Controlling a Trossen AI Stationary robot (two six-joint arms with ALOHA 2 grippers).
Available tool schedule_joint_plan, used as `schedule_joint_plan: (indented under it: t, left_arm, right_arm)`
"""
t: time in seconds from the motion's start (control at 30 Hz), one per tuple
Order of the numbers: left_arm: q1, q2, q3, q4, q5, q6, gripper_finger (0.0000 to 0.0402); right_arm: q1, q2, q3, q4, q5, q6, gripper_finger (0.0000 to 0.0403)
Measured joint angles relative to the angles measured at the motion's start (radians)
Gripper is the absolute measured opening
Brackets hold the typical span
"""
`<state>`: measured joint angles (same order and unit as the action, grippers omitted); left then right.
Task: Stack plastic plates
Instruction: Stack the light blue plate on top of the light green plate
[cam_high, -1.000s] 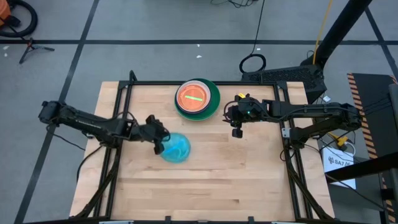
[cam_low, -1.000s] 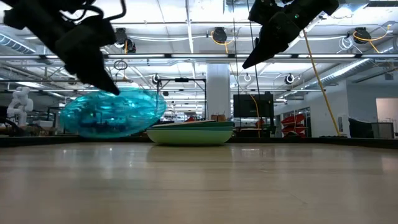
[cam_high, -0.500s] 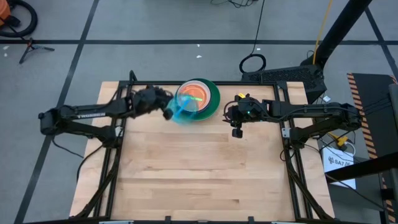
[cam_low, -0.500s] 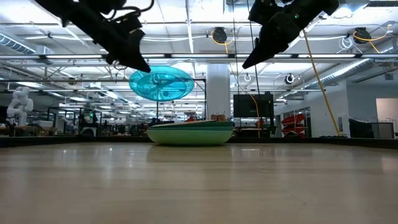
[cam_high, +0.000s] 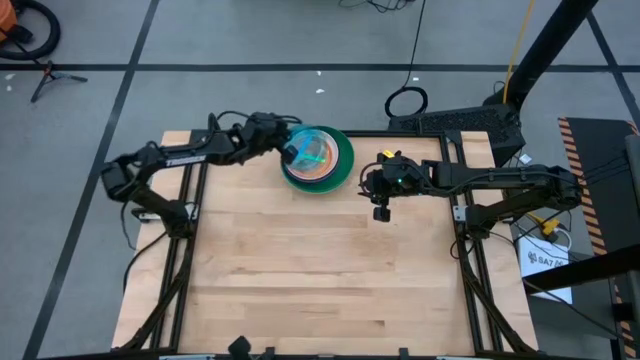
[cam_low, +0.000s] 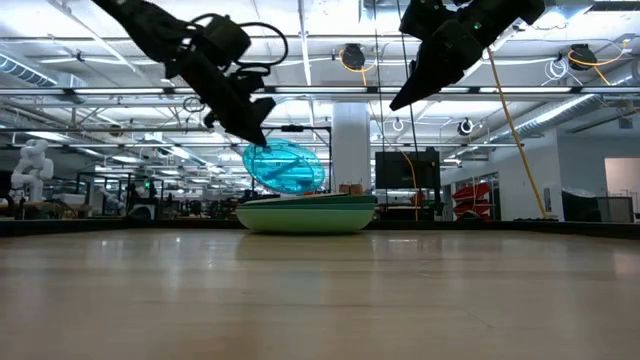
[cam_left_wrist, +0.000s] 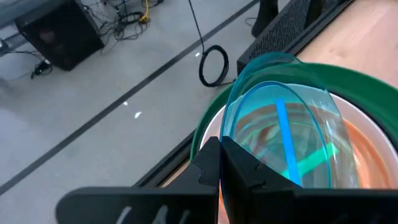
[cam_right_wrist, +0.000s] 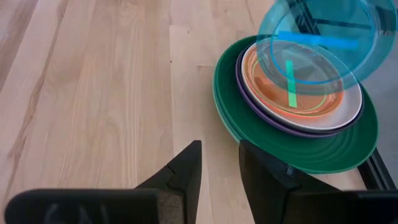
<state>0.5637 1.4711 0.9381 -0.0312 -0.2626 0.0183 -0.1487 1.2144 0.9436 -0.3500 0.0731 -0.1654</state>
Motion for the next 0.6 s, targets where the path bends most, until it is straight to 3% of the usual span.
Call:
schedule_joint_plan:
  t: [0.2,0.6]
  left_arm:
    - [-0.001,0.070,0.035,-0.004,0.014,0.000,0.0010]
    - [-0.001,0.074,0.036,-0.002,0.044,-0.111,0.0016]
  right_arm:
    - [0.000,0.000,0.000,-0.011,0.000,-0.003,0.0100]
    - [0.000,0.000,0.000,-0.023,0.000,-0.003,0.0100]
